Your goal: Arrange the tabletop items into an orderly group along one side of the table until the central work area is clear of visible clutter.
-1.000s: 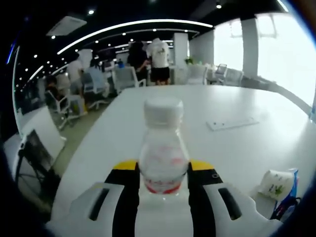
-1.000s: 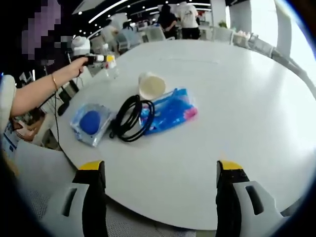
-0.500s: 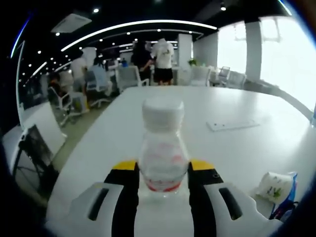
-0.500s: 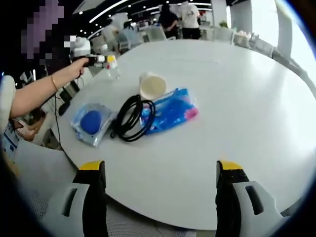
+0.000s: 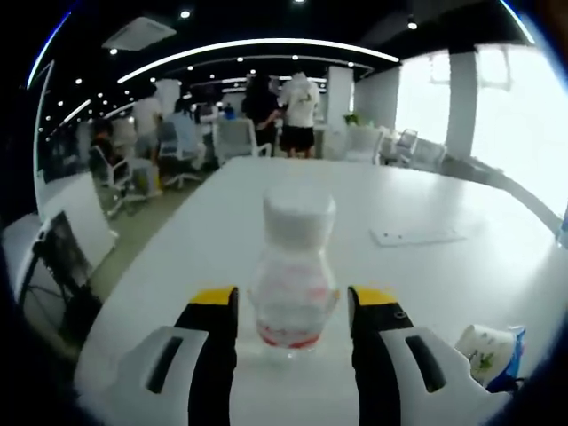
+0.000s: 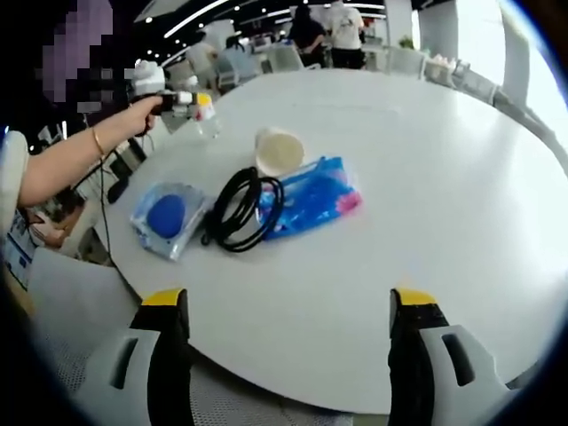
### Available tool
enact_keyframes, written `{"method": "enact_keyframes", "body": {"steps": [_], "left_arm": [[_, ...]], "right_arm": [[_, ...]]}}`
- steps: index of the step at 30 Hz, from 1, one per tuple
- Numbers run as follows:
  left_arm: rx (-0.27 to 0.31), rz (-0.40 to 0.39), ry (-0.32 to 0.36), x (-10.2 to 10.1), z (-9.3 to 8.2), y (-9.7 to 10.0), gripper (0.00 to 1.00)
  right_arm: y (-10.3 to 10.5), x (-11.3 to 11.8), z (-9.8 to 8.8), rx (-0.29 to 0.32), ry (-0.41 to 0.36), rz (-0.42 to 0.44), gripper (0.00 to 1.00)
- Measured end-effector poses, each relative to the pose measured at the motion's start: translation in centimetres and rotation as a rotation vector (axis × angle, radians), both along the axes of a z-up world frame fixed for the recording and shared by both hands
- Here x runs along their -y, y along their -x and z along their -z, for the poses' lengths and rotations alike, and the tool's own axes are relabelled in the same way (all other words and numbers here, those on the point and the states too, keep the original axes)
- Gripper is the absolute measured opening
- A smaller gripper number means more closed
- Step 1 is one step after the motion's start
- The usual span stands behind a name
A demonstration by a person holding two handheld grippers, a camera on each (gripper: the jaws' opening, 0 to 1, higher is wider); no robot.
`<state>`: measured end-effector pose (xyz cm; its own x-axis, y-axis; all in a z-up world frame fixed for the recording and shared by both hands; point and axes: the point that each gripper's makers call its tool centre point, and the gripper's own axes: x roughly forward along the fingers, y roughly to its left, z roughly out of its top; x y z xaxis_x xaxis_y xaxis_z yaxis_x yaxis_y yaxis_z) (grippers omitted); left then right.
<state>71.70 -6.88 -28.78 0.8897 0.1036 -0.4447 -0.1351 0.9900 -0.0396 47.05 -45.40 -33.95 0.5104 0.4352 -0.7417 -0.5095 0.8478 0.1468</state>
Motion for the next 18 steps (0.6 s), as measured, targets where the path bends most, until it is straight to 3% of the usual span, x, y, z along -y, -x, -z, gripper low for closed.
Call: {"method": "enact_keyframes", "body": {"steps": [4,8,14,18], "left_arm": [[0.043,0.016,-0.033,0.2,-1.4,0.2,0.56],[0.082,0.041,-0.042,0.5,-2.5,0.5,0.69],[0.091,0.095,-0.029,1.7,-2.9,1.9,0.85],[0.089,0.137,-0.072,2.0,-3.1,2.9,0.98]], "right_arm": [[-0.5,-0.3,-0.7,0.048,-0.003,-0.006,0.96],[-0.8,-0.6,-1.2,0.097,0.022,-0.031,0.97],[-0.6,-1.2,-1.4,0.120,0.029,-0.073,0.99],[-0.7,-1.5,-1.7,0.134,0.024,-0.083,0.99]]}}
